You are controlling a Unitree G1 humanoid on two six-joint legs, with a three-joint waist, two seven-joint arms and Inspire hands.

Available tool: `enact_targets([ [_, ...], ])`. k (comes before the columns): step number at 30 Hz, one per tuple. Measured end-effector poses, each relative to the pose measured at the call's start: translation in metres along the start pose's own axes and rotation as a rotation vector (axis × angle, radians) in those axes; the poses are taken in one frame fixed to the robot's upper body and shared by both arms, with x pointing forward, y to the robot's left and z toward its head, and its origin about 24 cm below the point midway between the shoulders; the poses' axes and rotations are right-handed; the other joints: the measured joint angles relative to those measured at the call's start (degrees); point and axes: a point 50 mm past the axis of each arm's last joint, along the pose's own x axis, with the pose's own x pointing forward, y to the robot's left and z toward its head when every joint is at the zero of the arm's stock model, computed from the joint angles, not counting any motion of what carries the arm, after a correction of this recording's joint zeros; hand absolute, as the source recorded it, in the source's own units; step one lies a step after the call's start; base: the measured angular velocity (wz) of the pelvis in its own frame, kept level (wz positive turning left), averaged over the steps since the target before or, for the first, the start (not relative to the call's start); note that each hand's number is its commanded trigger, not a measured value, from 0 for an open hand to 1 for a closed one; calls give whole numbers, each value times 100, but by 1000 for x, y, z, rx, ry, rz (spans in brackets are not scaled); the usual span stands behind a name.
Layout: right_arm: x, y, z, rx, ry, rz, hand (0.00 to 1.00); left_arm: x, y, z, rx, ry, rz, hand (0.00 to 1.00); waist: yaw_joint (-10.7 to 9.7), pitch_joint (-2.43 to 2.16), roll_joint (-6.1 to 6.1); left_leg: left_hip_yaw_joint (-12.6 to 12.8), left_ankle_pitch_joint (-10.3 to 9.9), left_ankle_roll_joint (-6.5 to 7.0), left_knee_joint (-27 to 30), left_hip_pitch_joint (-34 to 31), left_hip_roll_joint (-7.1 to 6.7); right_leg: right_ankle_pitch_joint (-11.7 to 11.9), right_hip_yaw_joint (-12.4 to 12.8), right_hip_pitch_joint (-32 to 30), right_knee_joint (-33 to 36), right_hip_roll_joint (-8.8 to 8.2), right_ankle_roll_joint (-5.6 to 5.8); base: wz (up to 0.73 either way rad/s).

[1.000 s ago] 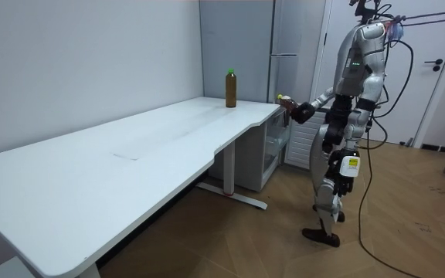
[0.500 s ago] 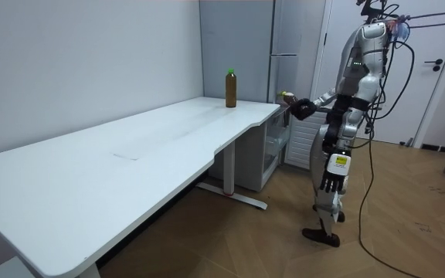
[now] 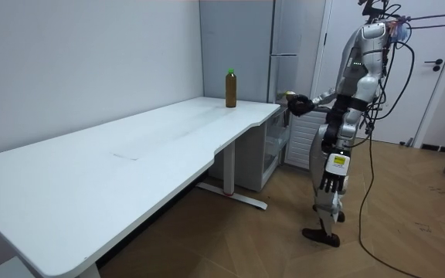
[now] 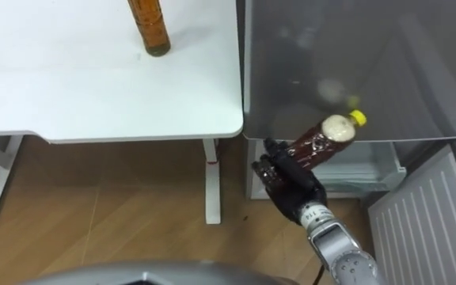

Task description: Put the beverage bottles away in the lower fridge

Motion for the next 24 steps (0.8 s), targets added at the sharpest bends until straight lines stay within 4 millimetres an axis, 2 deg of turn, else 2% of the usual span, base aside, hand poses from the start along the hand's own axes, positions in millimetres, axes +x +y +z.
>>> enact_targets([
  [7, 1, -2, 9, 104, -88, -75, 100, 0, -1, 3, 64, -12, -14, 0, 4, 9, 85, -3, 0, 0, -16, -17, -3, -3, -15, 39, -32, 0, 4, 0],
  [9, 1, -3, 11, 128, -108, -92, 100, 0, -1, 2, 74, -14, -12, 0, -4, 24, 87, -13, 0, -1, -8, -9, -5, -5, -29, 80, -44, -2, 8, 5],
  [16, 1, -3, 19, 257, -172, -97, 100, 0, 0, -3, 74, -6, -7, 0, 5, 30, 49, -54, 0, 0, 15, 0, -34, -46, -91, 91, -53, -36, 41, 5],
  [24, 1, -3, 21, 263, -181, -103, 100, -1, 3, -11, 70, 11, 1, 0, 30, 25, 85, -59, 0, 0, 43, -25, -38, -46, -124, 83, -46, -46, 40, 1],
])
